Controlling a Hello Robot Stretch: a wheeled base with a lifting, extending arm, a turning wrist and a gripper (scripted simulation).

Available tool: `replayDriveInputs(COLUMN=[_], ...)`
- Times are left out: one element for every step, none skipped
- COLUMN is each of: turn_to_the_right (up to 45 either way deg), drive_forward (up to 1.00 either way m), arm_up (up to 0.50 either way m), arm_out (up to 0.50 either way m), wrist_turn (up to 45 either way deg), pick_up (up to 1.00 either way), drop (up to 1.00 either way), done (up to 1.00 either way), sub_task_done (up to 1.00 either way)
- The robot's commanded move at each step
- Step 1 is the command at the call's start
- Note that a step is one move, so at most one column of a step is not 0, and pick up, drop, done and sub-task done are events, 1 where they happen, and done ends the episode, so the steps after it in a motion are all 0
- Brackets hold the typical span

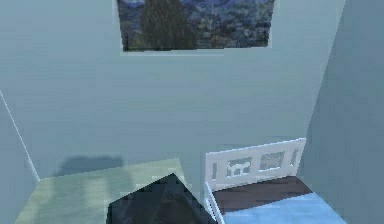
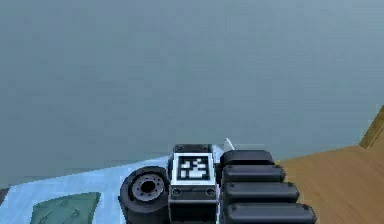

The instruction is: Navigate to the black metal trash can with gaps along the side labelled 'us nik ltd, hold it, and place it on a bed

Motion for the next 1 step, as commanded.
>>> replayDriveInputs(turn_to_the_right=[0.0], drive_forward=[0.00], arm_up=[0.00], arm_out=[0.44], wrist_turn=[0.0], pick_up=[0.00], drop=[0.00], done=[0.00], sub_task_done=[0.00])
